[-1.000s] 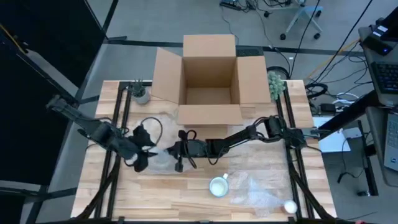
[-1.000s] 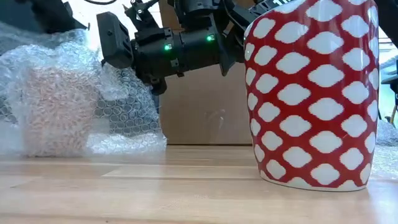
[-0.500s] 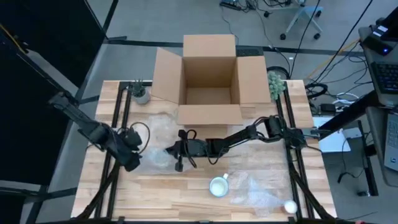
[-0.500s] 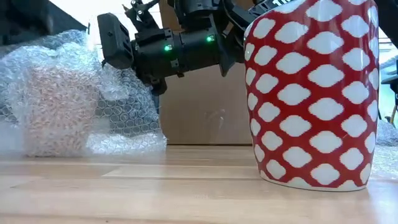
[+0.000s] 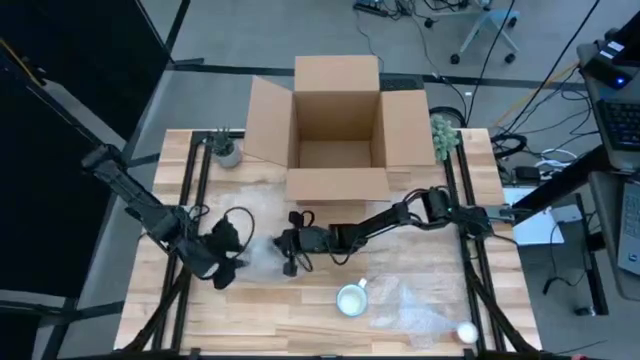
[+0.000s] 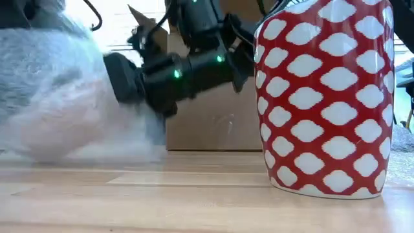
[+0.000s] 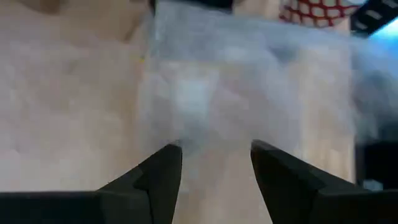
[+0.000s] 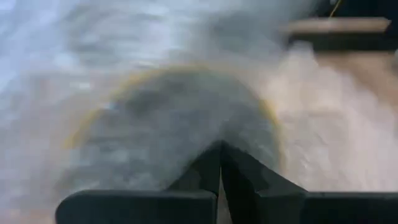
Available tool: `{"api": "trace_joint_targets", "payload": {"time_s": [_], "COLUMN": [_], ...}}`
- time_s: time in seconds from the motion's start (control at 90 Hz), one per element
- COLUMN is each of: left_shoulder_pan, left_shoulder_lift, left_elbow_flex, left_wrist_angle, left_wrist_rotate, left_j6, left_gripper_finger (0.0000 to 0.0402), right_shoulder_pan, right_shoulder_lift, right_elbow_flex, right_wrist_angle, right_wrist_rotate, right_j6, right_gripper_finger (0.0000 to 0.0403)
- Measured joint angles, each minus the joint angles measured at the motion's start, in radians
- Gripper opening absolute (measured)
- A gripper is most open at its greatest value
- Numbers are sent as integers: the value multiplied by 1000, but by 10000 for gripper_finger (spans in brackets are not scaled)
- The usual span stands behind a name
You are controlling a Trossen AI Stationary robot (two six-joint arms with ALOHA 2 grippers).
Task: Wrap mug
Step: Wrap the yellow mug with the left bubble wrap
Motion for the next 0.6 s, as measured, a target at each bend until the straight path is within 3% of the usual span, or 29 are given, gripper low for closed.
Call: {"api": "trace_joint_targets", "payload": {"time_s": [0.6], "left_shoulder_pan": [-10], "left_shoulder_lift": [101], "left_elbow_flex": [-57], "left_wrist_angle": [-25], "left_wrist_rotate": [52], "left_j6": [-109], "left_gripper_finger": [180], "right_shoulder_pan": [-2], "right_shoulder_lift": [-9], "right_elbow_flex": [7], "right_wrist_angle": [45], "right_wrist_rotate": [5], "right_j6": [-15], "right_gripper_finger": [0]}}
